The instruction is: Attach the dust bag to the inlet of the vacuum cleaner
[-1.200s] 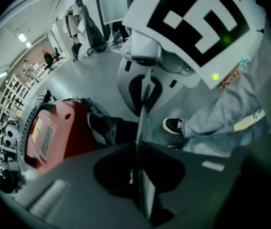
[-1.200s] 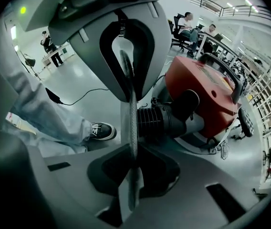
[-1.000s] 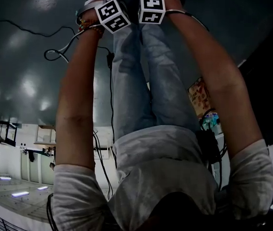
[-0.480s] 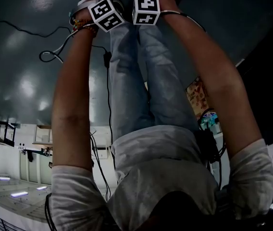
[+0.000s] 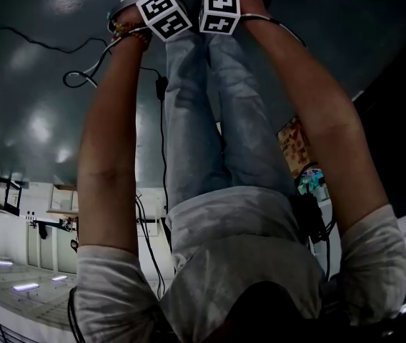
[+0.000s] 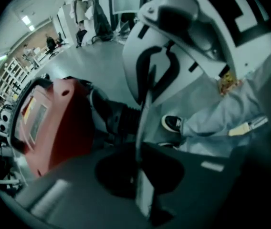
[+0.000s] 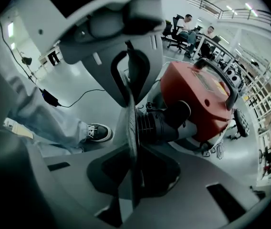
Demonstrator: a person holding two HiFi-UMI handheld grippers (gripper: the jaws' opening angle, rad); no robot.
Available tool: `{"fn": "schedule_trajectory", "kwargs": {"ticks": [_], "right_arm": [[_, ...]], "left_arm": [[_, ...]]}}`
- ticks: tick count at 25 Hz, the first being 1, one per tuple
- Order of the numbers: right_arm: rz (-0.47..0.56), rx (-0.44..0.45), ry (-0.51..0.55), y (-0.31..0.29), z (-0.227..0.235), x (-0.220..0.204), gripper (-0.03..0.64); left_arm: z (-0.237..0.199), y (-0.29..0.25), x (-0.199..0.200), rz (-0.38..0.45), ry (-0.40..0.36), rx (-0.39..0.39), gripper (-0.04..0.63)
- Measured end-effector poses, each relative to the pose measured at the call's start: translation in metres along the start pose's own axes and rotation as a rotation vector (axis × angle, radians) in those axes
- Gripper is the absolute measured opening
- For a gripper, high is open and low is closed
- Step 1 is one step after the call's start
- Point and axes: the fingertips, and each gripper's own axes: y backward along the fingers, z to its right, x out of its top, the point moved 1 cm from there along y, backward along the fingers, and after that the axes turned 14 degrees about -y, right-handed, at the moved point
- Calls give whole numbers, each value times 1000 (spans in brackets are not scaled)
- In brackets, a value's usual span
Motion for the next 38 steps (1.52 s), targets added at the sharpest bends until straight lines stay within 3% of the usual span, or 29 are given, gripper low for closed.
{"fn": "schedule_trajectory", "kwargs": {"ticks": [4,9,14,19,24,30,32,36,38], "right_arm": [[-18,15,-15,-6,2,-5,38],[-20,27,-22,-2,5,3,38],[-46,19,-23,-5,7,-3,38],[-41,16,1,0,2,4,38],[-42,40,-26,-5,3,-6,37],[-28,29,34,2,3,12,38],[-28,32,33,-3,6,10,38],[-43,28,-10,-5,0,-7,37],[-51,9,5,-1,0,-6,38]], "left_arm": [[-3,4,7,7,-21,7,17],[-5,-5,-2,21,48,-1,15],[-7,3,8,22,1,14,14],[-5,-4,-2,24,40,-9,12],[-6,2,8,13,-2,3,11],[-4,-8,-8,18,99,-17,11],[-5,-6,-6,10,84,-17,11],[-12,6,11,1,-37,-3,11],[-12,3,11,-6,-32,-7,11]]}}
